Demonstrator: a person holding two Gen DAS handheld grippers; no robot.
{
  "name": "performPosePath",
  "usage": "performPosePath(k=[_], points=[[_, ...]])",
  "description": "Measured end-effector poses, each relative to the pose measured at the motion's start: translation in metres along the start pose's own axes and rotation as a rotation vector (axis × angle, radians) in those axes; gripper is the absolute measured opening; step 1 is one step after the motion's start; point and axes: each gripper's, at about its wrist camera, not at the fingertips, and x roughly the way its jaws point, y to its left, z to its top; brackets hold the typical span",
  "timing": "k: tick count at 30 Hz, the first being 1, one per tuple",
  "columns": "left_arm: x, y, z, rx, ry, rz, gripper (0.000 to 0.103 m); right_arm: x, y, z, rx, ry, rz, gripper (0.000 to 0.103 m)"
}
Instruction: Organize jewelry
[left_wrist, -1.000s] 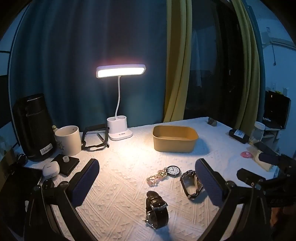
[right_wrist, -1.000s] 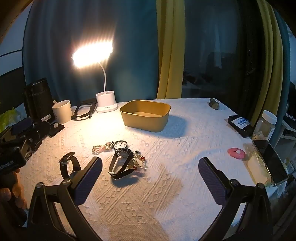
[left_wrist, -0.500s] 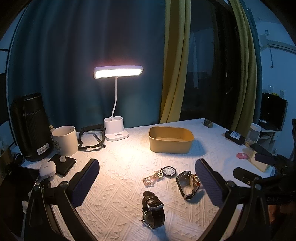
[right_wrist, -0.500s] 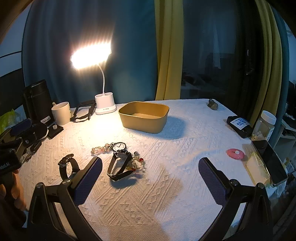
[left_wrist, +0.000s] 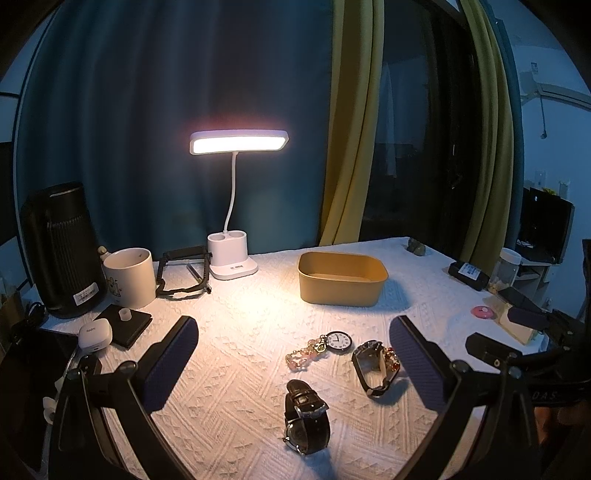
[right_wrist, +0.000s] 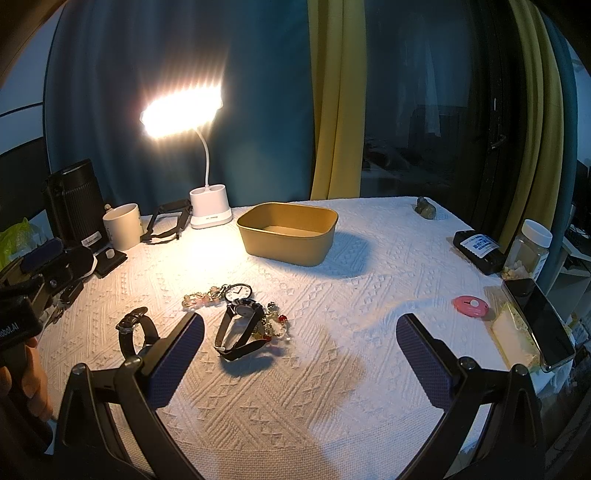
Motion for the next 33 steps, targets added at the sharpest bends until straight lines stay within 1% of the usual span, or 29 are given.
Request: performPosePath(k=[33], points=[[-0.005,0.0038,-0.0012,-0.015,-0.002,-0.01,0.103,-0.0044,0.0044,0.0019,0.004,-0.009,0.016,0.103]])
